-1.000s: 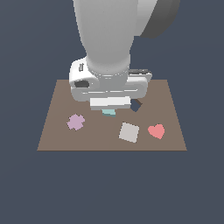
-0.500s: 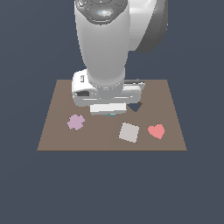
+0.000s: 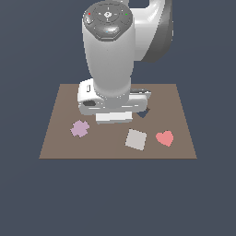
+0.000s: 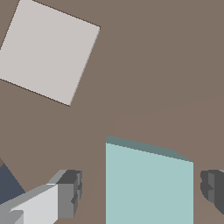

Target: Insert a designated object into the corresponding slot on a board.

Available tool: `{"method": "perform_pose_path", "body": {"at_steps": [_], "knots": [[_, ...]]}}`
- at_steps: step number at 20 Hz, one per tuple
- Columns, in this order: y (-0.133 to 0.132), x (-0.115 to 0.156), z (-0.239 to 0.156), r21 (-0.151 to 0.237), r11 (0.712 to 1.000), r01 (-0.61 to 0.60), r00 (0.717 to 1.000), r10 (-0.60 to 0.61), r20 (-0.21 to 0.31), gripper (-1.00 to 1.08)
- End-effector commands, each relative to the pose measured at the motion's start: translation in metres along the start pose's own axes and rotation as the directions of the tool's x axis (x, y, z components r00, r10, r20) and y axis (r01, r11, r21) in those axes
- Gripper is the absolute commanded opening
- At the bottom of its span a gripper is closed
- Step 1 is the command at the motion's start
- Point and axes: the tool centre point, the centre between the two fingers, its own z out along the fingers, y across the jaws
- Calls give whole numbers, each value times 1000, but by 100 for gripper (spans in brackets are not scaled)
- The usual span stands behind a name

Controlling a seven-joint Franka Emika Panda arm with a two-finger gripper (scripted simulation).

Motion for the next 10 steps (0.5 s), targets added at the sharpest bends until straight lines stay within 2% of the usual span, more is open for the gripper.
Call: {"method": "perform_pose_path", "body": {"at_steps": [1, 2, 10], "knots": [[0, 0, 3, 0, 1000, 0, 1000, 0, -1, 100], [0, 0, 3, 0, 1000, 0, 1000, 0, -1, -100], [0, 0, 3, 0, 1000, 0, 1000, 0, -1, -100]]}}
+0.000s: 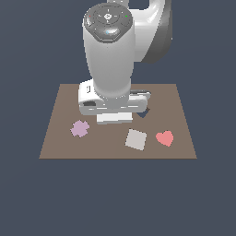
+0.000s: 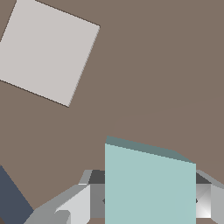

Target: Insert a designated object into the corresponding slot on a board.

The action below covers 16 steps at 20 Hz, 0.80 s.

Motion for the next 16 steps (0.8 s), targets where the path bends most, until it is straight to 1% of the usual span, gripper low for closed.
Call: {"method": "perform_pose_path", "body": {"at_steps": [1, 10, 16], "knots": [[0, 0, 0, 0, 1000, 0, 1000, 0, 1, -100], [-1, -1, -3, 0, 1000, -6, 1000, 6, 1, -100], [-6, -5, -3, 0, 999, -51, 999, 51, 1, -100]]}}
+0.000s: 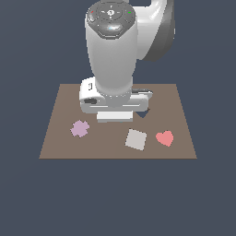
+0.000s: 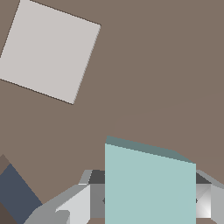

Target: Insert a designated object into the corresponding slot on a board.

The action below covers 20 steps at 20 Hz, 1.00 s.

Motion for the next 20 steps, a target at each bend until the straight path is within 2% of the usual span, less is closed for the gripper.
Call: {"method": "perform_pose_path", "body": {"at_steps": [1, 7, 11, 15, 20], "knots": [[-3, -2, -1, 0, 1000, -25, 1000, 25, -1, -100], [-16, -10, -2, 0, 993, -122, 993, 122, -1, -100], [-28, -16, -2, 0, 978, -209, 978, 209, -1, -100], [-43, -21, -3, 1, 950, -311, 950, 311, 0, -100], [-63, -25, -5, 1, 901, -434, 901, 434, 0, -100]]}}
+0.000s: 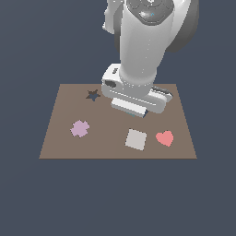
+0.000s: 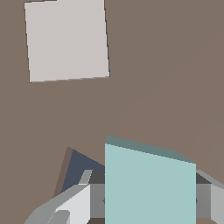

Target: Insert a designated object into the corresponding slot on a board.

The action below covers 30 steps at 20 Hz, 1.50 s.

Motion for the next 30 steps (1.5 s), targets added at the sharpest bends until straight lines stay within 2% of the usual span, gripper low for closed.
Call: {"method": "perform_pose_path", "body": {"at_steps": [1, 13, 28, 29, 30], "knots": [[-8, -5, -1, 0, 998, -63, 998, 63, 0, -100], [-34, -16, -3, 0, 970, -243, 970, 243, 0, -100], [-39, -16, 7, 0, 963, -271, 963, 271, 0, -100], [-39, -16, 7, 0, 963, -271, 963, 271, 0, 100], [-39, -16, 7, 0, 963, -271, 963, 271, 0, 100]]}}
